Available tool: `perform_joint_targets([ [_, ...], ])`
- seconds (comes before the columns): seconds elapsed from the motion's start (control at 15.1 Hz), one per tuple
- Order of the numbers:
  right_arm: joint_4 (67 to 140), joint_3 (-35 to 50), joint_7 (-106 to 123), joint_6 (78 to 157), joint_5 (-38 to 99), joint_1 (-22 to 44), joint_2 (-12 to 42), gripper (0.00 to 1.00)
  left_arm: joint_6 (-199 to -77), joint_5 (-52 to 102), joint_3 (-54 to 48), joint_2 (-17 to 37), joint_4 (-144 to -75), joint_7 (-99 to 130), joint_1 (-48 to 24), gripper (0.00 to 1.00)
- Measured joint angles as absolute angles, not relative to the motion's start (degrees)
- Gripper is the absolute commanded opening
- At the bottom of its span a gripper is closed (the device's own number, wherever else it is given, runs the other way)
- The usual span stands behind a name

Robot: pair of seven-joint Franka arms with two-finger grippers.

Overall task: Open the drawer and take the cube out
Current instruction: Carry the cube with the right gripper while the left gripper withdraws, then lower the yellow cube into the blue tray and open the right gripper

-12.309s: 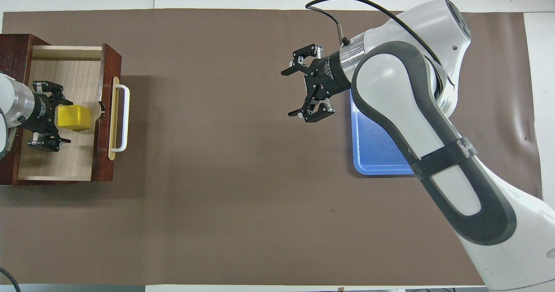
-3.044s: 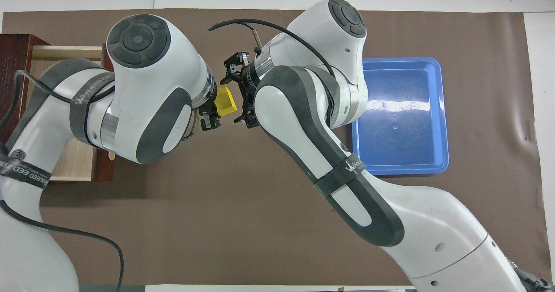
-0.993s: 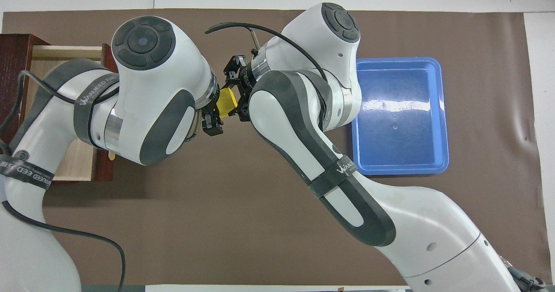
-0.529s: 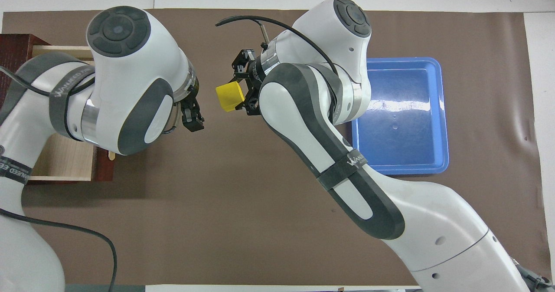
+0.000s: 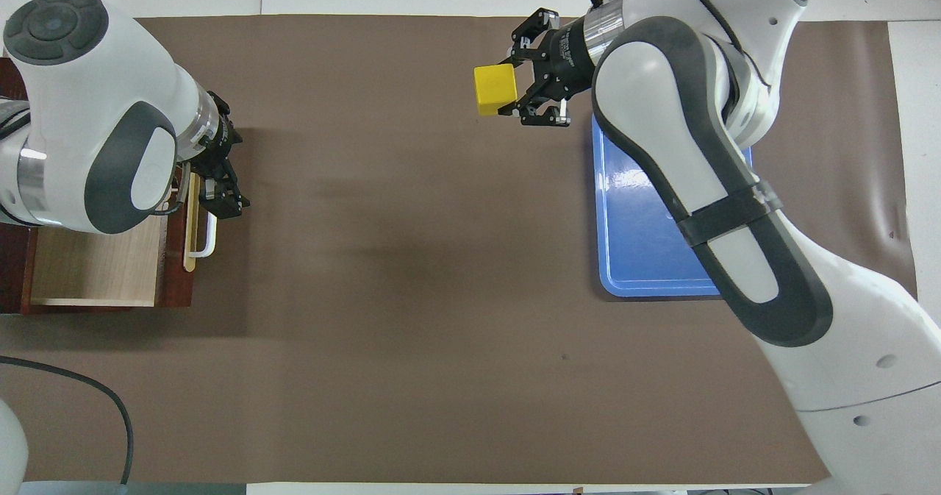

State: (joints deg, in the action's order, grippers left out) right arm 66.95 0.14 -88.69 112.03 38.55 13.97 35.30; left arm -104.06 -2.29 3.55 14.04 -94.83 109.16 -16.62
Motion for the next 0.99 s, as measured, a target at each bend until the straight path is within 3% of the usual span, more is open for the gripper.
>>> perform_joint_targets([
  [0.4, 73.9, 0.2, -81.5, 110.1, 45.1, 4.2, 32.7, 0.00, -107.6, -3.0, 3.4, 11.9, -99.8, 101.6, -11.1, 1.00],
  [0.99, 97.9, 0.1, -65.9, 109.7, 45.8, -6.1, 24.1, 0.00, -109.9, -3.9, 3.2, 11.0, -100.7, 91.7, -3.6, 1.00],
])
